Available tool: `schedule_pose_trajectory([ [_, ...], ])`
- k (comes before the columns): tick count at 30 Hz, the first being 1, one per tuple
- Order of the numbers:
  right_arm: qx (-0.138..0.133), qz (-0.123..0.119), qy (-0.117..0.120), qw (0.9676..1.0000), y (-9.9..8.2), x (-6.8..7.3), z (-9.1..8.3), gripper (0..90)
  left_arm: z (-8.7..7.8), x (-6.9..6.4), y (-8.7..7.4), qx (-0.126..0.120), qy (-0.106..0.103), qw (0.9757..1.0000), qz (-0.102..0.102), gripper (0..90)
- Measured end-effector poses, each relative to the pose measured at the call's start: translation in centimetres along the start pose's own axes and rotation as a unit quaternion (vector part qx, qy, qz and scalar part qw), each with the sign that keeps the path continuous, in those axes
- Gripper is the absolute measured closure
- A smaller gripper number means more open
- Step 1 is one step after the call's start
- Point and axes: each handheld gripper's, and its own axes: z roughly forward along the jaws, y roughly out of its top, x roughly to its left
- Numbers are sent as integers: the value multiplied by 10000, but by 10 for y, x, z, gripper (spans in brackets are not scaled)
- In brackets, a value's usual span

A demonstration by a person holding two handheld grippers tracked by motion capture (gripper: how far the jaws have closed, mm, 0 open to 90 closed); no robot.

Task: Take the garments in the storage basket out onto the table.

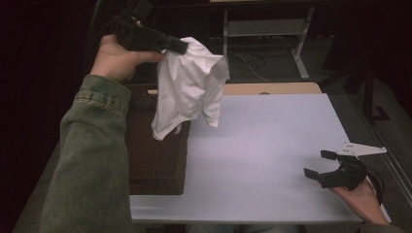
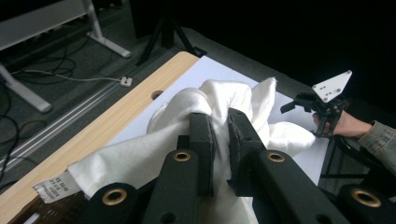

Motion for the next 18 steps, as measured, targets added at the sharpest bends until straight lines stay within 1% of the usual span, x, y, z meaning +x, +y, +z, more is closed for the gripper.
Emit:
schedule_pose_trajectory([
  [6, -33, 1, 17, 10000, 0, 0, -1, 0, 12, -8, 13, -83, -145, 9998, 62, 809],
  [7, -33, 1, 17, 10000, 0, 0, -1, 0, 14, -10, 15, -86, -156, 9998, 60, 809],
  [8, -67, 11, -1, 10000, 0, 0, -1, 0, 18, -12, 19, -83, -198, 9997, 120, 810],
  [11, -64, 16, 11, 10000, 0, 0, -2, 0, 22, -16, 22, -78, -219, 9996, 133, 809],
  [14, -76, 16, 7, 10000, 0, 0, -1, 0, 28, -20, 28, -89, -288, 9993, 199, 809],
  [15, -74, 8, 15, 10000, 0, 0, -1, 0, 32, -22, 31, -69, -305, 9993, 219, 810],
  [17, -76, 7, 13, 10000, 0, 0, -1, 0, 34, -23, 32, -70, -334, 9992, 226, 810],
  [18, -73, 36, 17, 10000, 0, 0, -1, 0, 39, -25, 34, -80, -361, 9991, 224, 810],
])
